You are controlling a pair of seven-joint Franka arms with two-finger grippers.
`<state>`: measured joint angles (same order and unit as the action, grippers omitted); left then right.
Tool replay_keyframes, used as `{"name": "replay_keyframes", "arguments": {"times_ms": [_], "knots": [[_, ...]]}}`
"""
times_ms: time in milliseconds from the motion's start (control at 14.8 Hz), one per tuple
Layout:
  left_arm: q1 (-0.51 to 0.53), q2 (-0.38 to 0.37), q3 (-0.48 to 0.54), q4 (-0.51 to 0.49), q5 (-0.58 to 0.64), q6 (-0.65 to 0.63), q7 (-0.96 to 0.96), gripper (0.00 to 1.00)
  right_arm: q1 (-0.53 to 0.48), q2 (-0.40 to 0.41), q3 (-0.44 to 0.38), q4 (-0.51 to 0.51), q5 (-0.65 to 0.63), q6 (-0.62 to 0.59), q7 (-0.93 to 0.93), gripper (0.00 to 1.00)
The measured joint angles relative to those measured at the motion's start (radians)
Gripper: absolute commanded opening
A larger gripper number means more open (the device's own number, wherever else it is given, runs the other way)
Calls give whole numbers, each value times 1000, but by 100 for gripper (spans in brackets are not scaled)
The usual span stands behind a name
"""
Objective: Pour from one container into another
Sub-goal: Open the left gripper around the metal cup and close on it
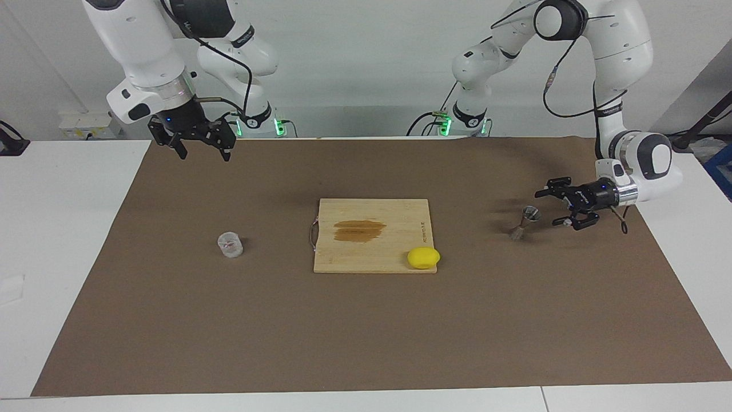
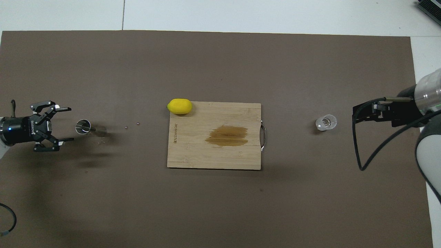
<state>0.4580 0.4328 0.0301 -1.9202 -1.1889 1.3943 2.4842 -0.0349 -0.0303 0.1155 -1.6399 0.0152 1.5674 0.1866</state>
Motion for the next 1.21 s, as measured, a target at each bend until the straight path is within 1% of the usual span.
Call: {"name": "replay_keyframes", "arguments": {"times_ms": [404, 876, 1213], "knots": [[1, 26, 1, -26, 6, 41, 3, 100, 0, 0, 0, 0, 0, 0, 0, 100], [-1, 28, -2, -78, -13, 51, 6, 100, 0, 0, 0, 0, 0, 0, 0, 100], [-7, 28, -6, -85, -32, 52, 7, 100, 0, 0, 0, 0, 0, 0, 0, 100]]}}
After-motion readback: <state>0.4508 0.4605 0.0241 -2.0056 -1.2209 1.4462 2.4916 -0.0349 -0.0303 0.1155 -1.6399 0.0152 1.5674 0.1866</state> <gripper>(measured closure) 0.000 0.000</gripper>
